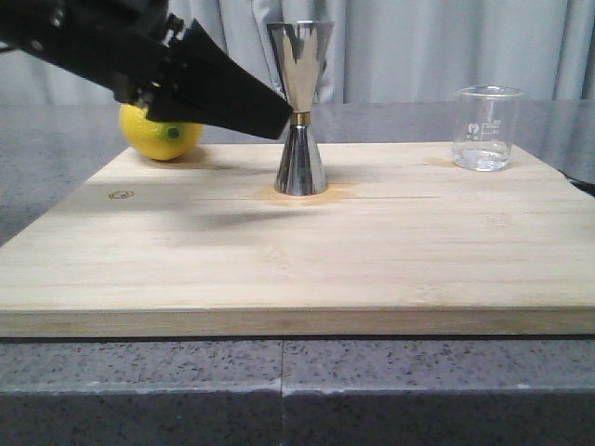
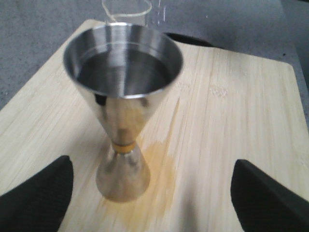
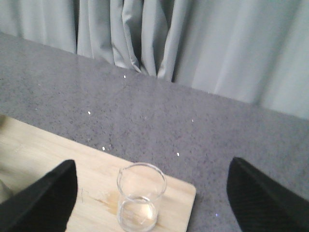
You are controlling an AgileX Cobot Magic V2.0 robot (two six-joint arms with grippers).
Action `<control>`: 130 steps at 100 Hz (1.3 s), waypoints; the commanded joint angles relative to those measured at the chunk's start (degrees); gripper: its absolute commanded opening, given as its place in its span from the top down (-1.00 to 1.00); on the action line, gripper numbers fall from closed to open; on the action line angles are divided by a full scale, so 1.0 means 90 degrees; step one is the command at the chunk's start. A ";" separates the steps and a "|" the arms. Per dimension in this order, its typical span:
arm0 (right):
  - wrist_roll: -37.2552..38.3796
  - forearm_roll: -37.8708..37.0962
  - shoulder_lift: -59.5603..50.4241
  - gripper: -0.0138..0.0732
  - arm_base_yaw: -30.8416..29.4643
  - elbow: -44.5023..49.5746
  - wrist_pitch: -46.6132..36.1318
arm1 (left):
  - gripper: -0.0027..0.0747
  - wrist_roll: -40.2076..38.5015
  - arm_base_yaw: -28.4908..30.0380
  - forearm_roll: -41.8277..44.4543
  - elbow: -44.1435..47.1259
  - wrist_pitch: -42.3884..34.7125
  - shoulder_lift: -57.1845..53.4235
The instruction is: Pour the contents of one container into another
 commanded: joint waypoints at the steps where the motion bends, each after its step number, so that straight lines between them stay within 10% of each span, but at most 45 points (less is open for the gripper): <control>1: -0.0010 0.0289 -0.0088 -0.67 -0.0022 -0.0632 0.0624 | -0.65 -0.1516 -0.0059 0.0995 -0.0350 -0.0087 -0.0814; 35: -0.0010 0.0364 -0.0062 -0.67 -0.0036 -0.2508 0.5340 | -0.63 -0.8228 -0.0033 0.7080 -0.1622 0.1317 -0.2214; 51: 0.0260 0.0378 -0.0105 -0.67 -0.0360 -0.2556 0.6038 | -0.58 -0.9910 0.0462 0.7939 -0.1424 0.1503 -0.2778; 80: 0.0275 0.0486 -0.0839 -0.67 -0.0781 -0.2312 0.5896 | -0.58 -1.0771 0.1535 0.7979 -0.0237 0.0638 -0.4187; 130: 0.0275 0.0196 -0.2396 -0.67 -0.0781 -0.1207 0.5143 | -0.58 -1.1142 0.1592 0.7957 0.1408 -0.0337 -0.6093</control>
